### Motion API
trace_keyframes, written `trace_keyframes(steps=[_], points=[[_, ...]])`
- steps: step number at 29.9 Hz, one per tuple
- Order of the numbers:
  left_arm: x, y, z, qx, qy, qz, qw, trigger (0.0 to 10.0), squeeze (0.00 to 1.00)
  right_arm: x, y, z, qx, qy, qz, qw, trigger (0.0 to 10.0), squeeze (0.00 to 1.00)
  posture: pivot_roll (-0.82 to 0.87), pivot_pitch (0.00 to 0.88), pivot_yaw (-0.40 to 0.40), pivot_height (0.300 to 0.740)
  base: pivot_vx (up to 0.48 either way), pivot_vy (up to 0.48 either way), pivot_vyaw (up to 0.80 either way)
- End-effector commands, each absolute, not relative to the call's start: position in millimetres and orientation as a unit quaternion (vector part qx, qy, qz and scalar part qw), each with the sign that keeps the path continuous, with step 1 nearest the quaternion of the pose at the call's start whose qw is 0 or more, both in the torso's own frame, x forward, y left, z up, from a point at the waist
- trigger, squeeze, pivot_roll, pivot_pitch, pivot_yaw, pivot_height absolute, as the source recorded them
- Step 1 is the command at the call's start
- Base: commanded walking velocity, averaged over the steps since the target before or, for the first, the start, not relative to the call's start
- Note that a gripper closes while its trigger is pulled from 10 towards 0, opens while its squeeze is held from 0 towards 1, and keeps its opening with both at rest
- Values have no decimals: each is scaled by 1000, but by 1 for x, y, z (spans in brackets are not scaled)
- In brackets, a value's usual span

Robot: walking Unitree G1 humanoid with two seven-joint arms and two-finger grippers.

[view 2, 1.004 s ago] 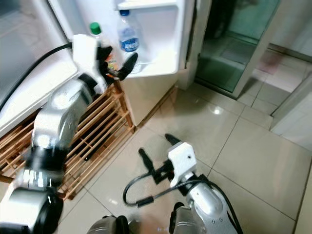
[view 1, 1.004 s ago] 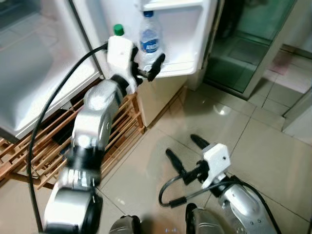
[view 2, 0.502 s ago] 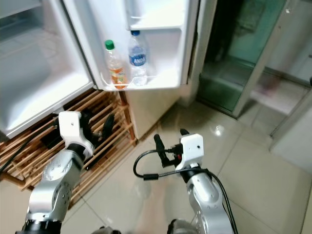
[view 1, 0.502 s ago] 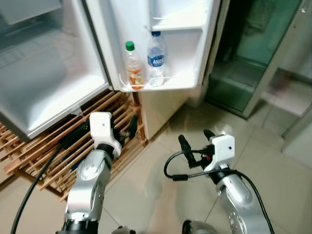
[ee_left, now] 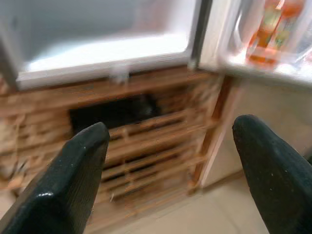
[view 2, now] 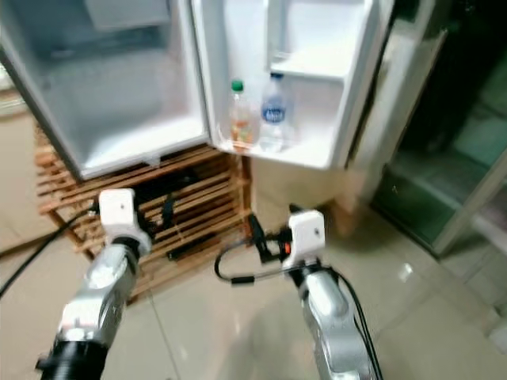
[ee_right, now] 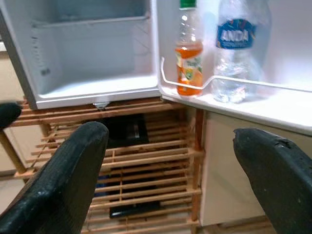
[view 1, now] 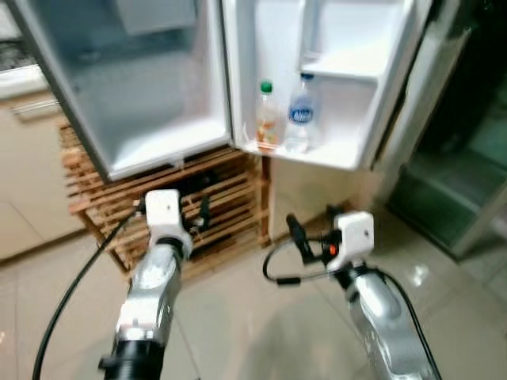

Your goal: Restocking fridge

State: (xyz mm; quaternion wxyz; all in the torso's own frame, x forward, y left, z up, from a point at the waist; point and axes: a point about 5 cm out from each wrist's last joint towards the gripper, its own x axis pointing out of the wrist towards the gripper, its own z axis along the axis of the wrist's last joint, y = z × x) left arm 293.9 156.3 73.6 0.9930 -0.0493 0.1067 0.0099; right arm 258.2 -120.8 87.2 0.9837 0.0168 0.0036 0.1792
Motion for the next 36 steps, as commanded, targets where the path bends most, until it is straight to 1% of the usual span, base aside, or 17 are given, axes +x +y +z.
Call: trace_keyframes(steps=[1, 8, 19, 21, 24, 25, 26, 27, 28, 31, 34, 36], points=[[299, 149, 80, -44, 93, 2, 995, 10000, 0, 258, -126, 83, 8, 7, 172, 985, 10000, 24, -143, 0, 78, 740, 0, -431, 663], [304, 145, 81, -29, 81, -11, 996, 10000, 0, 260, -126, 77, 4, 15, 172, 985, 10000, 27, -141, 0, 83, 740, 0, -434, 663], [308, 150, 81, -39, 72, 6, 997, 10000, 0, 262, -126, 71, -11, 20, 182, 983, 10000, 24, -139, 0, 80, 740, 0, -434, 644], [304, 157, 80, -24, 66, 4, 998, 10000, 0, 262, -127, 70, -12, 20, 178, 984, 10000, 20, -143, 0, 84, 740, 0, -450, 638], [279, 191, 76, 73, 29, -4, 997, 10000, 0, 257, -138, 64, -9, 22, 151, 988, 10000, 20, -144, 0, 90, 740, 0, -450, 638], [279, 191, 76, 73, 29, -4, 997, 10000, 0, 257, -138, 64, -9, 22, 151, 988, 10000, 20, -144, 0, 90, 740, 0, -450, 638], [269, 199, 76, 89, 20, -6, 996, 10000, 0, 256, -143, 61, -5, 22, 135, 991, 10000, 20, -141, 0, 91, 740, 0, -424, 638], [260, 202, 78, 91, 6, -15, 996, 10000, 0, 254, -149, 59, -1, 21, 120, 993, 10000, 24, -137, 0, 89, 740, 255, -405, 638], [255, 203, 80, 88, -3, -20, 996, 10000, 0, 254, -152, 58, 1, 20, 110, 994, 10000, 24, -136, 0, 89, 740, 255, -405, 638], [236, 193, 82, 97, -14, -66, 993, 10000, 0, 253, -165, 58, -1, 14, 74, 997, 10000, 31, -133, 0, 84, 740, 274, -391, 638], [229, 189, 79, 101, -11, -85, 991, 10000, 0, 255, -172, 58, -3, 14, 62, 998, 10000, 31, -132, 0, 83, 740, 281, -386, 638], [232, 190, 79, 97, -14, -71, 993, 10000, 0, 257, -173, 59, -7, 12, 64, 998, 10000, 51, -134, 0, 76, 740, 292, -375, 631]])
